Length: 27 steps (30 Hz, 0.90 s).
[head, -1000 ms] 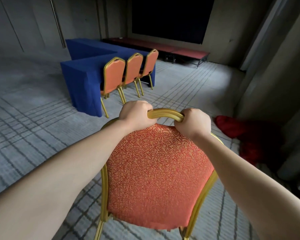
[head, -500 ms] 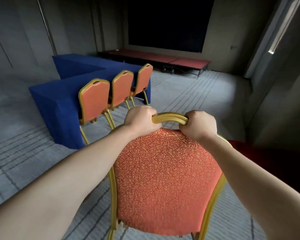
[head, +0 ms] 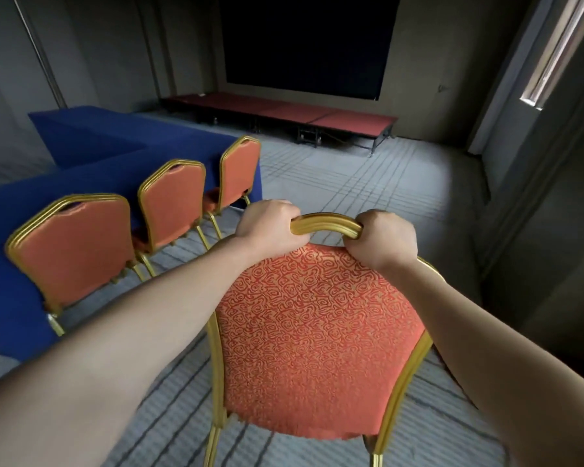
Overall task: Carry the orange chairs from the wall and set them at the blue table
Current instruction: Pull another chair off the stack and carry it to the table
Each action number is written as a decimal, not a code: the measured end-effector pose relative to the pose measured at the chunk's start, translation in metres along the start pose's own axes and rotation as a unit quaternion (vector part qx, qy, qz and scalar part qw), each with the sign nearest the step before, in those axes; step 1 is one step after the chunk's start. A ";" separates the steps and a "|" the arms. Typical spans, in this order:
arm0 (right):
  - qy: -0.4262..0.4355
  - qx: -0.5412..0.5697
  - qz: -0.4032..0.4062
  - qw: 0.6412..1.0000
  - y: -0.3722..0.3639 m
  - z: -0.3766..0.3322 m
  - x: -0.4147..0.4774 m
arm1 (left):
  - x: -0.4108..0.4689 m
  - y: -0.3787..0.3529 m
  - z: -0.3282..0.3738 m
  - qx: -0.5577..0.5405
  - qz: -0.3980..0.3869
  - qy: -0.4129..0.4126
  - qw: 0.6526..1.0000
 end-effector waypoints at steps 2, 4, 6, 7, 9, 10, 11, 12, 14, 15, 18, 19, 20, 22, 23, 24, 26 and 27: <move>0.017 0.001 -0.008 1.000 -0.026 0.018 0.049 | 0.044 -0.029 -0.015 0.000 0.001 0.012 1.000; 0.029 0.004 -0.012 0.999 -0.060 0.041 0.112 | 0.103 -0.070 -0.033 -0.001 0.010 0.018 1.000; 0.032 0.002 -0.006 0.999 -0.098 0.069 0.176 | 0.164 -0.116 -0.051 -0.008 0.012 0.027 1.000; 0.031 0.001 -0.001 1.000 -0.118 0.085 0.209 | 0.198 -0.140 -0.060 -0.012 0.014 0.029 0.999; 0.024 -0.003 0.006 1.000 -0.162 0.121 0.275 | 0.265 -0.195 -0.076 -0.015 0.010 0.025 1.000; 0.020 -0.005 0.009 1.000 -0.181 0.137 0.303 | 0.296 -0.218 -0.082 -0.013 0.005 0.018 1.000; 0.014 -0.006 0.009 1.000 -0.200 0.153 0.333 | 0.330 -0.242 -0.089 -0.008 0.000 0.008 1.000; 0.008 -0.007 0.007 1.000 -0.219 0.169 0.363 | 0.363 -0.266 -0.096 -0.004 -0.005 0.001 1.000; -0.006 -0.005 -0.002 1.000 -0.249 0.199 0.416 | 0.423 -0.307 -0.106 0.003 -0.016 -0.012 1.000; -0.013 -0.002 -0.005 1.000 -0.265 0.216 0.443 | 0.454 -0.328 -0.110 0.002 -0.024 -0.017 1.000; -0.025 -0.006 -0.006 1.000 -0.317 0.263 0.531 | 0.548 -0.390 -0.126 0.003 -0.037 -0.034 0.999; -0.028 -0.005 -0.007 1.000 -0.334 0.276 0.559 | 0.577 -0.410 -0.133 0.005 -0.040 -0.036 0.999; -0.031 -0.002 -0.007 1.000 -0.353 0.288 0.587 | 0.605 -0.432 -0.143 0.007 -0.040 -0.037 0.998; -0.026 -0.003 -0.005 1.000 -0.394 0.312 0.648 | 0.664 -0.478 -0.166 0.012 -0.038 -0.033 0.999; -0.019 -0.002 -0.006 1.000 -0.416 0.323 0.680 | 0.692 -0.500 -0.179 0.014 -0.040 -0.027 0.999; -0.007 0.002 -0.009 1.000 -0.439 0.333 0.715 | 0.722 -0.522 -0.194 0.013 -0.039 -0.018 0.999; 0.022 0.004 -0.011 1.000 -0.482 0.348 0.784 | 0.777 -0.560 -0.222 0.010 -0.037 -0.001 0.999; 0.036 0.004 -0.013 0.999 -0.501 0.353 0.818 | 0.804 -0.576 -0.237 0.007 -0.037 0.010 0.999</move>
Point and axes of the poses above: each hand's wrist, its own x-axis towards the middle knuckle, its own y-axis out of the back of the hand, z = x × y, the point moved 5 cm from there along x, towards the middle knuckle, and after that the axes turned 9 degrees about z, right-handed, at the moved point
